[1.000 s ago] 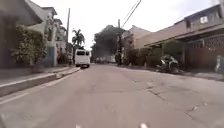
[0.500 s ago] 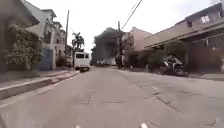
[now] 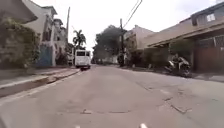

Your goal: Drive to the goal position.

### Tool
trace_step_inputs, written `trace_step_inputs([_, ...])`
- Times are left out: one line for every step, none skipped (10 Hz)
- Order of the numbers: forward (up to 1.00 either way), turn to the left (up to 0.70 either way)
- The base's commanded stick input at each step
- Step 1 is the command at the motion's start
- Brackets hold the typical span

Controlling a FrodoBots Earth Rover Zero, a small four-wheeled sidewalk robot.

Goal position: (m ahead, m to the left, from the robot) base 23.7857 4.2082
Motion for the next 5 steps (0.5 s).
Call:
trace_step_inputs([0.70, 0.00])
trace_step_inputs([0.70, 0.00])
trace_step_inputs([0.70, 0.00])
trace_step_inputs([0.70, 0.00])
trace_step_inputs([0.70, 0.00])
